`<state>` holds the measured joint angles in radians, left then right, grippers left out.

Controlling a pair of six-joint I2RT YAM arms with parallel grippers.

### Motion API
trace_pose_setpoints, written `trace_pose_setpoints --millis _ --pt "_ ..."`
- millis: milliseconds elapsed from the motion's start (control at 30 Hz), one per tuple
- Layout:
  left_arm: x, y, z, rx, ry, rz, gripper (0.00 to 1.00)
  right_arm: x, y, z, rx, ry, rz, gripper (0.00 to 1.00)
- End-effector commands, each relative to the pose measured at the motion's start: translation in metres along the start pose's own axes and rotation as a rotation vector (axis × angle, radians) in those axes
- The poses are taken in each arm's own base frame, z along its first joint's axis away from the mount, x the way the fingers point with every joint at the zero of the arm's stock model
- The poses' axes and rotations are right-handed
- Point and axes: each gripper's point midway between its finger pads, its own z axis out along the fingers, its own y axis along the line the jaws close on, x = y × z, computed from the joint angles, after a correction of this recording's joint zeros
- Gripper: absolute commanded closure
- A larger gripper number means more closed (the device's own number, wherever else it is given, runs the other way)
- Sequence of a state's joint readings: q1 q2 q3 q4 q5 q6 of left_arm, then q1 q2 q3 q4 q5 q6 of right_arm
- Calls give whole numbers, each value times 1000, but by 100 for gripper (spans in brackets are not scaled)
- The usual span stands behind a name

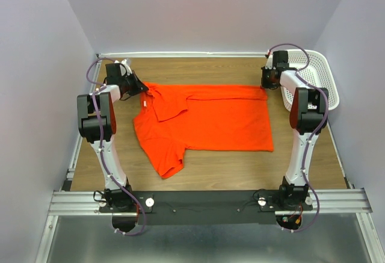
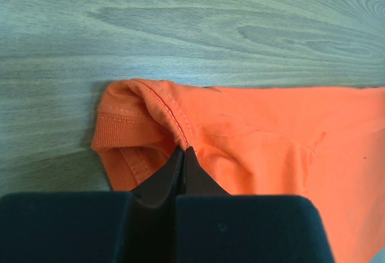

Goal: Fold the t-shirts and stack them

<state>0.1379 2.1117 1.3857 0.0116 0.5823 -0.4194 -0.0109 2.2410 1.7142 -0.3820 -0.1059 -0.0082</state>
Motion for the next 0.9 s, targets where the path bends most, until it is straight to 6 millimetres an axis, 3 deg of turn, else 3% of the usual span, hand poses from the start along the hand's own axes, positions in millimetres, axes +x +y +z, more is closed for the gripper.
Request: trace_pose_setpoints --millis 0,267,867 --pt "-9 1 0 25 -9 15 100 6 -9 5 8 28 22 99" --pt "-20 12 -12 -15 -58 -10 100 -9 -28 -4 96 -7 14 99" --pt "-22 24 -21 -44 -83 -35 100 -4 -28 0 89 5 13 99"
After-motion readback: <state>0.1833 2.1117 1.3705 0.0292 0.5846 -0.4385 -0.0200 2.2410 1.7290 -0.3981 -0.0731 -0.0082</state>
